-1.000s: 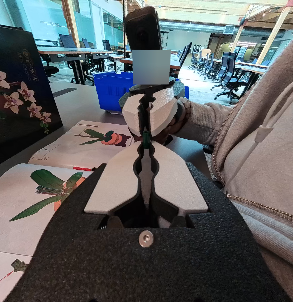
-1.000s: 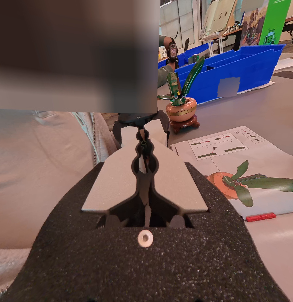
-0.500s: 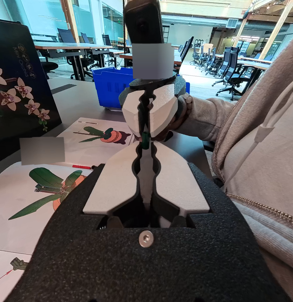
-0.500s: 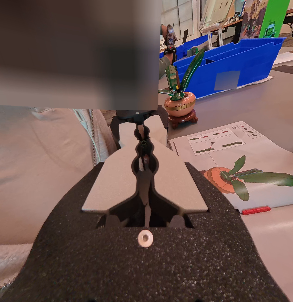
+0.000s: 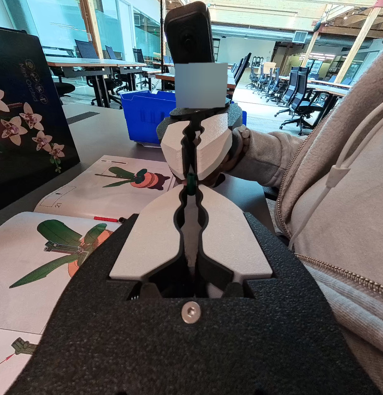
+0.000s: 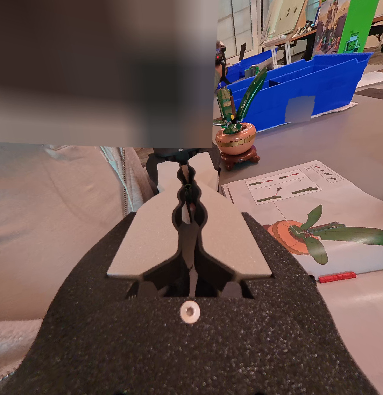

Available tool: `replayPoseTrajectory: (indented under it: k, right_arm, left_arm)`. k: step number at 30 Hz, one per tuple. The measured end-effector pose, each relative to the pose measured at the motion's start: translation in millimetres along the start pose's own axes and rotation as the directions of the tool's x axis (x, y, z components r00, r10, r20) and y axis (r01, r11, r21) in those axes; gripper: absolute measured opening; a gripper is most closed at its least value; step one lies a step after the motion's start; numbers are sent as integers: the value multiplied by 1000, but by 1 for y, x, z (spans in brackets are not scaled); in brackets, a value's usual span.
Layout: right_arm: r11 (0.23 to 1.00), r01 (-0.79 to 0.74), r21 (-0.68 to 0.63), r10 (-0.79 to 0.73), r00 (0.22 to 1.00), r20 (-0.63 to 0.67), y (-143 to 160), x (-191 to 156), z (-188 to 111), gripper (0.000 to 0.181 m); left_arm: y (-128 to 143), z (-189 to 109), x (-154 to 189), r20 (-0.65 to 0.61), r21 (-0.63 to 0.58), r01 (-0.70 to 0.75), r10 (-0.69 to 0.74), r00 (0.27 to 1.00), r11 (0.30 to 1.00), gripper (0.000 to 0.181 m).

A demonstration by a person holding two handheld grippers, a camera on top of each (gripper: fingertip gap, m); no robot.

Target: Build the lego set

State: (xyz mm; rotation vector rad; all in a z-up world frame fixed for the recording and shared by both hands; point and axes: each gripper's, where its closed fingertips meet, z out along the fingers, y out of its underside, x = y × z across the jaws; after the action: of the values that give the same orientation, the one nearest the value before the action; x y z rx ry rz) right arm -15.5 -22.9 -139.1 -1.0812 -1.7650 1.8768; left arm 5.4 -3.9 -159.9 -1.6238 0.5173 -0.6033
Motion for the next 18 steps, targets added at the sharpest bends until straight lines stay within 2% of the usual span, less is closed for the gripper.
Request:
replayPoseTrajectory:
  k: [10,12,13,15,16,18]
  right_arm:
    - [1000,28,7,-28,999,-16,-1,2,0,6]
    - [999,43,4,-43,997,-68,-5,11,-4,26]
    - [998,52,-18,-54,993,-108,-8,19,-8,29]
    - [987,100,-129,-126,968,-216,-9,43,-20,39]
    - [961,138,-238,-199,946,-256,-5,57,-27,37]
    - [848,178,-499,-354,891,-284,9,91,-43,27]
  left_arm:
    - [2,0,-1,8,-7,-10,10,1000,1000,5]
    - [2,-2,-5,25,-10,8,-7,1000,1000,5]
    - [3,-4,-8,39,-15,14,-13,999,1000,5]
    - [5,-7,-13,66,-23,26,-24,998,999,5]
    - [6,-9,-15,75,-26,33,-31,997,999,5]
    - [5,-11,-16,77,-22,45,-43,996,999,5]
